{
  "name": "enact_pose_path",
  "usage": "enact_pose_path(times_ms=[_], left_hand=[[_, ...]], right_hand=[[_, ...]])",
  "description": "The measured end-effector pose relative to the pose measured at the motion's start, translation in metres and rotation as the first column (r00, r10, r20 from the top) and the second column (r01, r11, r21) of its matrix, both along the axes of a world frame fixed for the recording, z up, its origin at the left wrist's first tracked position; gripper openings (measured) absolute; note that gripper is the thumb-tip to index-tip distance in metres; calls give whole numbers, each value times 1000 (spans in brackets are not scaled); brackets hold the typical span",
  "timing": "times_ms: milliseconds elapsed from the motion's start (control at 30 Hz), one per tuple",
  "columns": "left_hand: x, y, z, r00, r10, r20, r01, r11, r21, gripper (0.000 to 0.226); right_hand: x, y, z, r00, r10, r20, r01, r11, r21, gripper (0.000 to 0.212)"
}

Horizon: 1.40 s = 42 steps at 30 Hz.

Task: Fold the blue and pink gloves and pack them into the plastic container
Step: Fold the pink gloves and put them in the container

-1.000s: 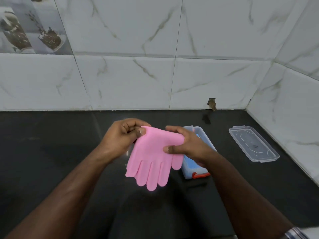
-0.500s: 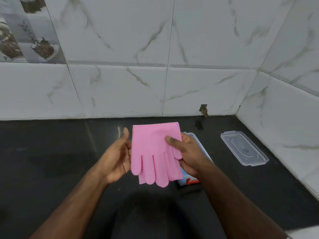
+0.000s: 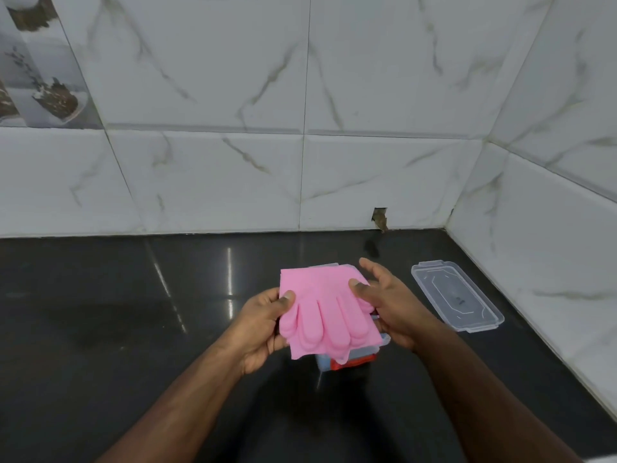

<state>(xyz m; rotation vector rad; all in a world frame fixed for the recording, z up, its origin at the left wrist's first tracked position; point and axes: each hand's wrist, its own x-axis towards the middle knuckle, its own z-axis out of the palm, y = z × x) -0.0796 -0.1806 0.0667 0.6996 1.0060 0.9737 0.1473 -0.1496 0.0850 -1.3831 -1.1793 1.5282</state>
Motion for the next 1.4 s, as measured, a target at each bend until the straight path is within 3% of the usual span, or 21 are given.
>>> enact_pose_path(times_ms=[167, 233, 333, 467, 700, 933, 1100, 1233, 1400], left_hand=[[30, 19, -3, 972, -5, -236, 14, 999, 36, 32], [35, 28, -3, 951, 13, -308, -1, 999, 37, 34], [40, 38, -5, 901, 36, -433, -15, 998, 53, 31], [45, 48, -7, 748, 75, -660, -13, 995, 99, 25], [51, 56, -18, 485, 137, -864, 68, 979, 193, 20], [62, 59, -25, 213, 177, -961, 222, 949, 224, 30], [66, 62, -31, 21, 176, -984, 314, 934, 173, 27], [65, 62, -37, -24, 157, -987, 315, 938, 142, 34], [63, 61, -39, 7, 172, -985, 282, 945, 167, 48]], right_hand=[[27, 19, -4, 995, -103, 15, 100, 988, 116, 55], [30, 27, -8, 986, -123, 112, 105, 982, 155, 56], [29, 37, -14, 915, -148, 376, 56, 968, 246, 57], [22, 39, -25, 753, -110, 649, -120, 947, 300, 56], [16, 40, -37, 572, -35, 819, -364, 884, 292, 43], [7, 46, -51, 286, -86, 954, -591, 768, 247, 49], [5, 50, -59, 158, -140, 978, -690, 693, 210, 52], [3, 53, -63, 71, -163, 984, -715, 679, 164, 50], [10, 56, -56, 75, -166, 983, -729, 663, 168, 44]])
